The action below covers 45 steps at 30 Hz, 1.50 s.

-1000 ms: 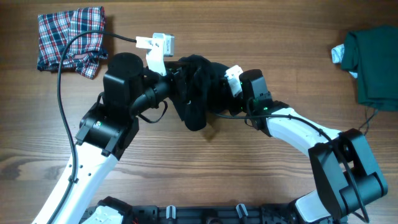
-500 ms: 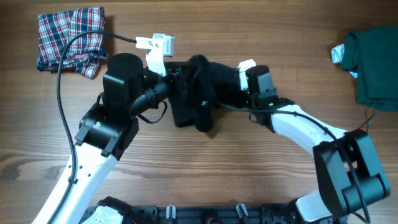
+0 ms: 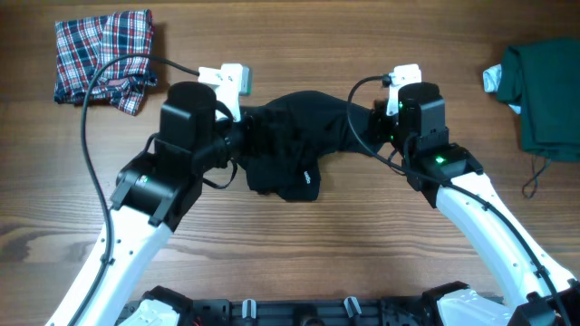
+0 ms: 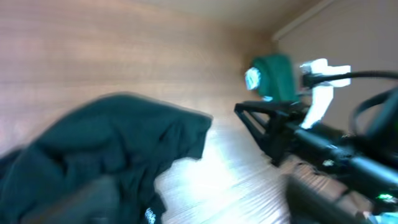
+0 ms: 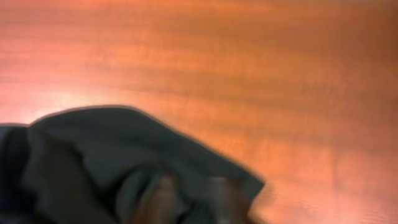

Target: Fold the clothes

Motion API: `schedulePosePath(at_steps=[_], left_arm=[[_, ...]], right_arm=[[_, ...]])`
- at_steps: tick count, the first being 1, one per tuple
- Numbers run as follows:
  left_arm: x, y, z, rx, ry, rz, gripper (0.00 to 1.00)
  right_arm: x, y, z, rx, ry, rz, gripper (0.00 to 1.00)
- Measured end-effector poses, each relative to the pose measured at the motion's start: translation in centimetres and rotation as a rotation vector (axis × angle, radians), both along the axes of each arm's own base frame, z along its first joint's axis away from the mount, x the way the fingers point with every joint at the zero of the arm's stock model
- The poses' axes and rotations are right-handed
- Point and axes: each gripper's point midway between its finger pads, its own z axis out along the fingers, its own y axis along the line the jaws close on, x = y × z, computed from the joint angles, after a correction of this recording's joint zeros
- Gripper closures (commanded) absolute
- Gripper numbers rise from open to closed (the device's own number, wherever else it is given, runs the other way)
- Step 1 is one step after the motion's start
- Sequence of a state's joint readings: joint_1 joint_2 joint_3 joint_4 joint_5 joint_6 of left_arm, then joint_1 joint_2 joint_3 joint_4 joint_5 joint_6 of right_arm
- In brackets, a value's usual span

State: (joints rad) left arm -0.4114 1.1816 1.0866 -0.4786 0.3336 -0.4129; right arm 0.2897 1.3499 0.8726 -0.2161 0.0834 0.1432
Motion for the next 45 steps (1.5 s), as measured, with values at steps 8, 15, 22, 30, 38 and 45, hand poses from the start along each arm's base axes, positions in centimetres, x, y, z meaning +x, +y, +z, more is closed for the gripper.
schedulePosePath(at_steps=[8,15,22,30,38,45], left_arm=[[0.7,-0.1,-10.0,0.129,0.323,0.029,0.0],[0.7,-0.1,-12.7,0.161,0.405,0.036,0.0],[0.8,-0.1,-12.8,0.161,0.405,0.036,0.0],[0.8,0.0,-12.7,0.162,0.401,0.039,0.0],[0.9,0.0,-12.8,0.165,0.401,0.041,0.0],[-1.1,-1.4,-13.0,0.143,0.461,-0.024,0.0]], right_arm=[[-3.0,4.7,-5.0,0.385,0.333,-0.02,0.0],[-2.7,6.8,-8.0,0.599,0.494,-0.137,0.0],[-1.4,5.2,-9.0,0.66,0.504,-0.241,0.0],[-0.1,5.8,-10.4,0.69,0.499,-0.234,0.09],[1.4,6.3,-9.1,0.737,0.43,-0.21,0.89],[1.6,6.4,-8.8,0.751,0.423,-0.211,0.96]])
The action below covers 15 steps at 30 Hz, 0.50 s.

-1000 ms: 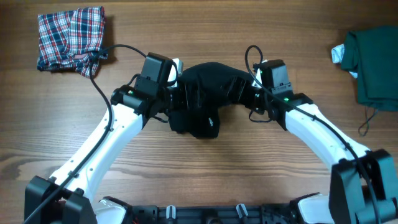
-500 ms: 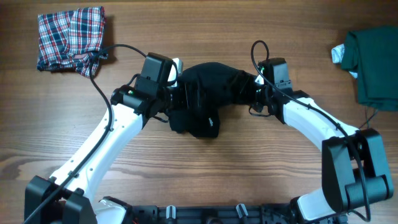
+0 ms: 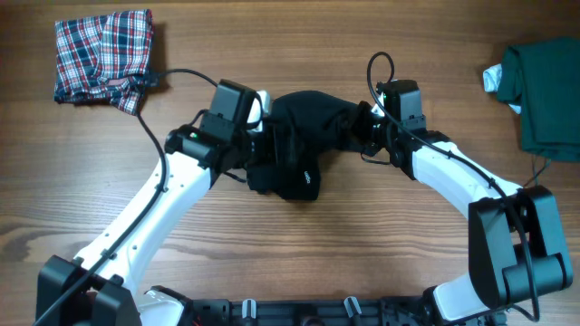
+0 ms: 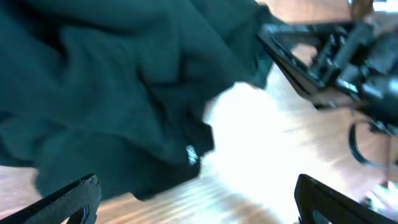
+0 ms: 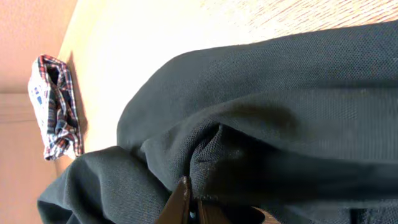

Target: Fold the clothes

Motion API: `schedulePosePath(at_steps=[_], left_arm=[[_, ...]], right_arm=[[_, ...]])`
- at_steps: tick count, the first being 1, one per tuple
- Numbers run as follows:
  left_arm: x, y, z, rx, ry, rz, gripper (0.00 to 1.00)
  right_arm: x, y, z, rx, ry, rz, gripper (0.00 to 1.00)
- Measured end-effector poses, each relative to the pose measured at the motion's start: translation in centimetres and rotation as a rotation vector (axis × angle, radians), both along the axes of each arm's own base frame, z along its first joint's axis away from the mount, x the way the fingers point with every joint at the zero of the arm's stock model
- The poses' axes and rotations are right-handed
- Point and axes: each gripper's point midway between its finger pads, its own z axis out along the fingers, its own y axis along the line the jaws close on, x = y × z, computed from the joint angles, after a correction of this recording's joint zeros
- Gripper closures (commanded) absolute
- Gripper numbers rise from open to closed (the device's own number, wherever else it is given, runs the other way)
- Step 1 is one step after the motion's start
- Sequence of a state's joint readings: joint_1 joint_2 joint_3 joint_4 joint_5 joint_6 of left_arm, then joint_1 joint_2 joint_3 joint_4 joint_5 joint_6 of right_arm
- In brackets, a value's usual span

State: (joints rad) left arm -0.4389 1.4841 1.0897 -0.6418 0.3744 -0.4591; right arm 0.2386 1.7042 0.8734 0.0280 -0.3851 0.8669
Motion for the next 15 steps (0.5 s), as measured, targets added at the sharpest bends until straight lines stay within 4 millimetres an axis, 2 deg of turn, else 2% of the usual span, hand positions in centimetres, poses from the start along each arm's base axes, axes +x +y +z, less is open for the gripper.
schedulePosePath(at_steps=[5,8,12,15], left_arm=[[-2.4,-1.0,-0.7,0.016,0.086,-0.015,0.0],[-2.7,-0.2,-1.9,0.096,0.11,0.038,0.0],[-1.6,0.5,-4.9,0.176,0.142,0.085,0.0],[-1.3,0.6,-8.0,0.226,0.196,0.093,0.0]], right_arm=[[0.1,0.0,0.1,0.002,-0.009,0.0,0.96],[0.3,0.1,0.4,0.005,-0.021,0.0,0.96],[0.4,0.1,0.4,0.005,-0.022,-0.001,0.96],[0.5,-0.4,0.4,0.01,-0.02,-0.009,0.96]])
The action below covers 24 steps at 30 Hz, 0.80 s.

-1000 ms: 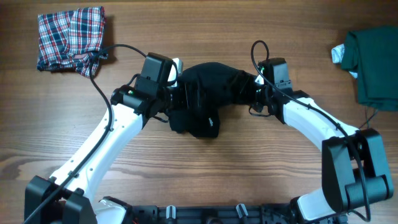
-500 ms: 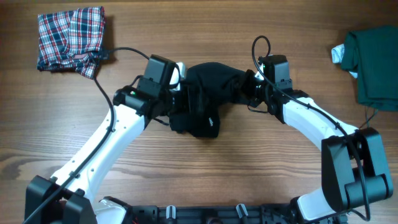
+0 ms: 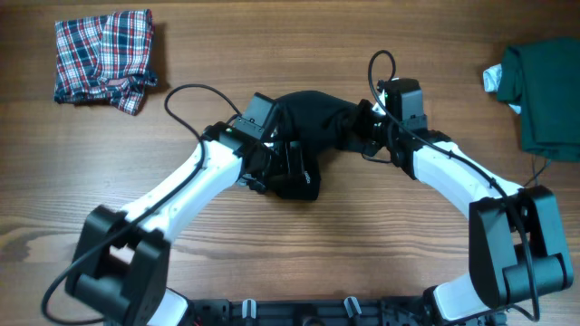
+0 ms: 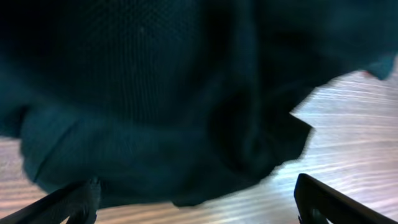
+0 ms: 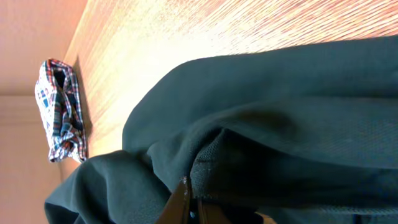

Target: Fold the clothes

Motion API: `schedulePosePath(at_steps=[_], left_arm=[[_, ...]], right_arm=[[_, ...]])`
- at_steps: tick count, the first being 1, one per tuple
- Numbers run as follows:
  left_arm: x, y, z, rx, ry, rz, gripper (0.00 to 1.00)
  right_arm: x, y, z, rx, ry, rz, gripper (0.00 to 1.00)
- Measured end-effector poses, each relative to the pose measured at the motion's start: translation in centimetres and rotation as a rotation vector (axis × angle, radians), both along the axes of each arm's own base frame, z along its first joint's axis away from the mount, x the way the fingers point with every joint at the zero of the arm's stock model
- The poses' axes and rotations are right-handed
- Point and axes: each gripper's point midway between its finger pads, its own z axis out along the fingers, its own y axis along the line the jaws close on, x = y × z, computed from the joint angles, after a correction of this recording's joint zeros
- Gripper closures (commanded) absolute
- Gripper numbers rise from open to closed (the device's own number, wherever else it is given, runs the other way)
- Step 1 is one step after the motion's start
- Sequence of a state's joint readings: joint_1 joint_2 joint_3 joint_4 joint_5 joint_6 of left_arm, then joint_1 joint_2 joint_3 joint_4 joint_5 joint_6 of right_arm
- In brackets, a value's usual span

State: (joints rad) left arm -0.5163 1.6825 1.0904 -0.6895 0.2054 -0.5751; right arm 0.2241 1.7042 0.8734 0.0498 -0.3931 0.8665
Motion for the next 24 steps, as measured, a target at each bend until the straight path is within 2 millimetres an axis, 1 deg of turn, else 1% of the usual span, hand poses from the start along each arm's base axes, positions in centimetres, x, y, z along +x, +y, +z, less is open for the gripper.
schedulePosePath(at_steps=[2,6,13,18,20,24], left_arm=[[0.1,0.0,-0.4,0.003,0.005,0.0,0.0],[0.7,-0.4,-0.2,-0.013,-0.021,0.004,0.0],[1.7,-1.0,0.2,-0.039,-0.064,0.007,0.0],[1.7,-1.2,0.3,-0.05,-0.062,0.003,0.01],[1.8,-1.3,0.5,-0.058,-0.064,0.001,0.01],[2.4,-1.9,1.5,-0.08,-0.083,-0.003,0.0]], right_arm=[[0.1,-0.4,0.0,0.005,0.001,-0.007,0.96],[0.4,-1.1,0.1,0.009,0.002,-0.021,0.96],[0.3,-1.0,0.0,0.012,0.006,-0.018,0.96],[0.3,-1.0,0.0,0.012,0.007,-0.018,0.96],[0.3,-1.0,0.0,0.011,0.007,-0.018,0.96],[0.1,-1.0,-0.1,0.006,0.01,-0.013,0.96]])
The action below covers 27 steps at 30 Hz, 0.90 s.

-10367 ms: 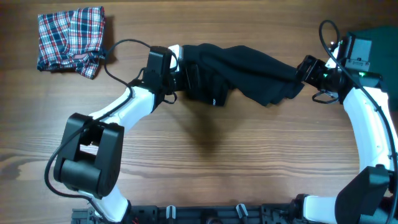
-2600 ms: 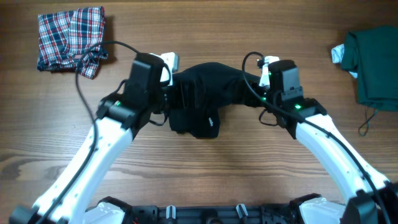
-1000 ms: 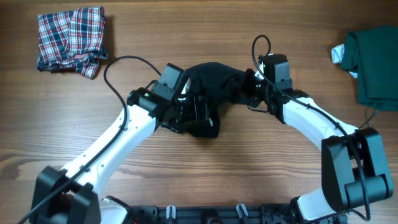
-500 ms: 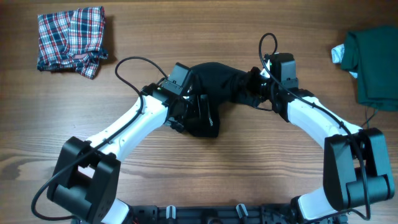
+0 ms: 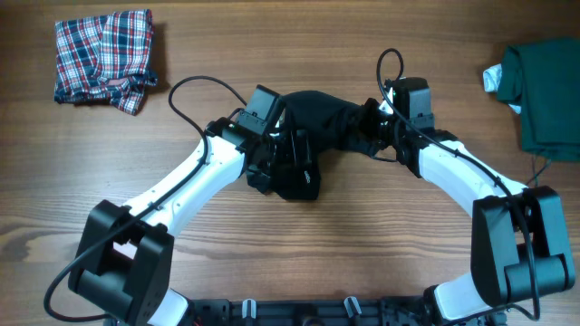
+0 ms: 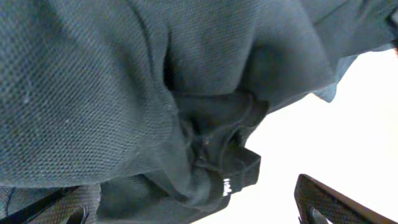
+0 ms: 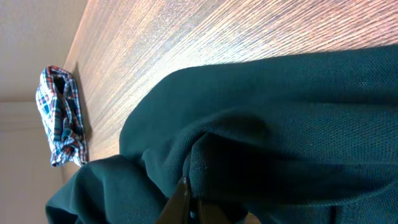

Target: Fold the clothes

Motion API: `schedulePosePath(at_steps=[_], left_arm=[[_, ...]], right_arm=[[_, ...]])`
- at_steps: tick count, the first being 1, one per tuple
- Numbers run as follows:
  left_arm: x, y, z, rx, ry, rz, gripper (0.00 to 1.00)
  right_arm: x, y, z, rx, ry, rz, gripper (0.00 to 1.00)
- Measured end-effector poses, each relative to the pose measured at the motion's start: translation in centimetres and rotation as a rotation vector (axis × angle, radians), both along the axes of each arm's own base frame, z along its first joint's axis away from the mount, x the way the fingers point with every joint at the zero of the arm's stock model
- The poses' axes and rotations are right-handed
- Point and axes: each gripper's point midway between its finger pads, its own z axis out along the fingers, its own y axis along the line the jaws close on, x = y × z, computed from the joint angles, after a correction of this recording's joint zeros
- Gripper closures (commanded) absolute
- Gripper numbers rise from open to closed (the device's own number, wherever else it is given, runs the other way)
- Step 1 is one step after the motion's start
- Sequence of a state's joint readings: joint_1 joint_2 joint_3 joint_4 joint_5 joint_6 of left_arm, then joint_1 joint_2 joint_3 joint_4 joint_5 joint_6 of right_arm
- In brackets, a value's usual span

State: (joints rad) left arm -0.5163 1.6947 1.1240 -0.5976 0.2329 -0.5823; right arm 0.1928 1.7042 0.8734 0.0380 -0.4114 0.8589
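A dark, nearly black garment (image 5: 308, 122) lies crumpled on the wooden table (image 5: 290, 244) at the centre. My left gripper (image 5: 285, 152) is on the garment's left half. In the left wrist view the left gripper (image 6: 199, 214) is open, its fingers (image 6: 68, 205) wide apart, with bunched cloth and a small white label (image 6: 225, 186) between them. My right gripper (image 5: 370, 122) is at the garment's right end. The right wrist view shows the right gripper (image 7: 186, 202) shut on a fold of the dark garment (image 7: 280, 112).
A crumpled plaid cloth (image 5: 104, 54) lies at the far left corner and also shows in the right wrist view (image 7: 62, 118). A folded green garment (image 5: 544, 91) with a pale bit beside it lies at the right edge. Cables loop above both wrists.
My left gripper has shifted slightly over the garment's left half and stays open; its view now shows the hem with the white label. The right gripper keeps its hold, a touch further right.
First both arms stood high near the camera with the dark garment bunched between them. Then both were low at the table, the left gripper open at the garment's left, the right shut on a fold. The left then sat on the cloth, as now.
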Motion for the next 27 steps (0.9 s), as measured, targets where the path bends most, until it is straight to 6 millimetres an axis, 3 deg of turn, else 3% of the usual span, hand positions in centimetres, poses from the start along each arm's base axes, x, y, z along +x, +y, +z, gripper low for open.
schedulePosePath(at_steps=[16,22,25,27], left_arm=[[0.6,-0.7,0.6,-0.021,-0.037,-0.008,0.01],[0.3,-0.6,-1.7,0.011,0.019,-0.011,0.45],[0.4,-0.6,-1.6,0.008,0.015,-0.009,0.8],[0.6,-0.7,-1.6,0.002,0.01,-0.003,0.96]], right_arm=[[0.0,0.0,0.0,0.0,0.0,0.0,0.96],[0.0,0.0,0.0,0.0,0.0,0.0,0.96],[0.0,0.0,0.0,0.0,-0.001,0.001,0.96],[0.0,0.0,0.0,0.0,0.0,0.0,0.96]])
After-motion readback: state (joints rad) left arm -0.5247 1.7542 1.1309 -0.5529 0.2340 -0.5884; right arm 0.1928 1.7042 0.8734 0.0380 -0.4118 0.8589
